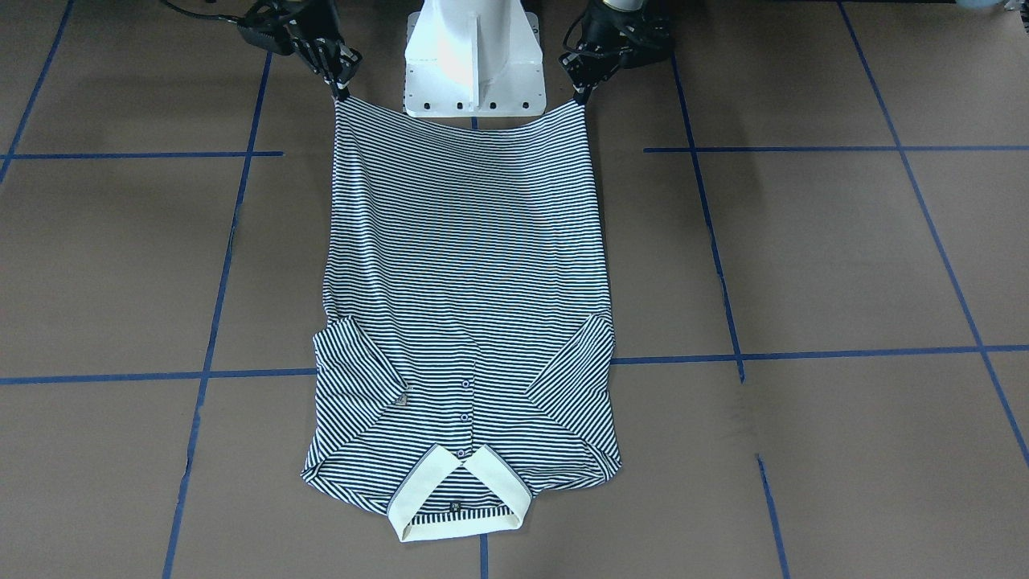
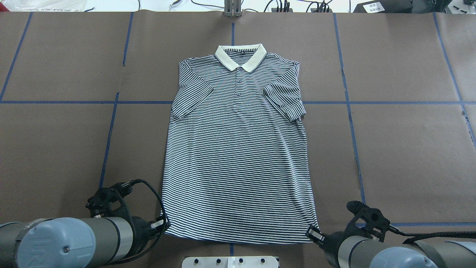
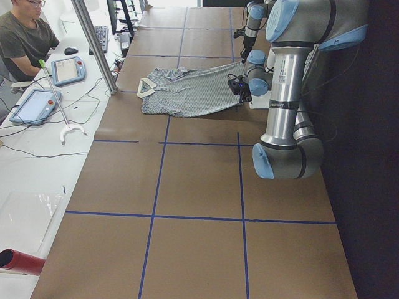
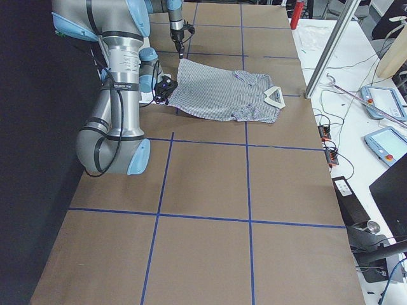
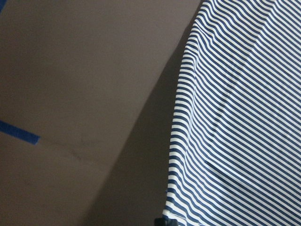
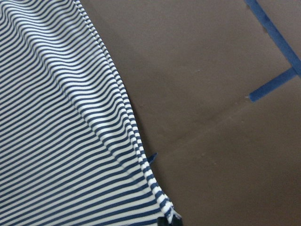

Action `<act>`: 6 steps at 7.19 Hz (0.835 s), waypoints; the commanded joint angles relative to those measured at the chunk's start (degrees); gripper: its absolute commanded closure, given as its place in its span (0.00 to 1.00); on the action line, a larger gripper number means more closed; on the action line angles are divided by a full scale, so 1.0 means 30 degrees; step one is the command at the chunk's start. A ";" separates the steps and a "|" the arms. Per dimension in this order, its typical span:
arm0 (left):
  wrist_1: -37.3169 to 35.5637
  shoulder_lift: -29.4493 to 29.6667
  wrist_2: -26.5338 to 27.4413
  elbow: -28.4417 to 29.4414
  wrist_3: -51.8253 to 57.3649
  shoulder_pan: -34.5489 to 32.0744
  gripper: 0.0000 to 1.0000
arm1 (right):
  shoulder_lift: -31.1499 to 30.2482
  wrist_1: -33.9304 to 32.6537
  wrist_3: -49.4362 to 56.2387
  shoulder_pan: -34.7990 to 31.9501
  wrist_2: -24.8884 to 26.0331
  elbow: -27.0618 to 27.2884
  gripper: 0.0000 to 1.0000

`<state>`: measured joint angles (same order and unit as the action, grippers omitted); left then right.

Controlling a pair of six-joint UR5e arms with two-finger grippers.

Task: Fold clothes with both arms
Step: 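Lift the hem with both grippers and fold it toward the collar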

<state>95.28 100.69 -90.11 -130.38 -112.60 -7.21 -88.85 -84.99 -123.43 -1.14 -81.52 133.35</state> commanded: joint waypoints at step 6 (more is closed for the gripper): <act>0.3813 0.5574 0.0007 0.8930 0.7499 -0.9422 1.00 | 0.7688 0.0145 0.6677 -1.0704 -0.2169 -0.8891 1.00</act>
<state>100.02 115.55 -90.09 -110.72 -92.62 -30.96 -71.08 -84.88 -107.92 -26.52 -84.31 114.65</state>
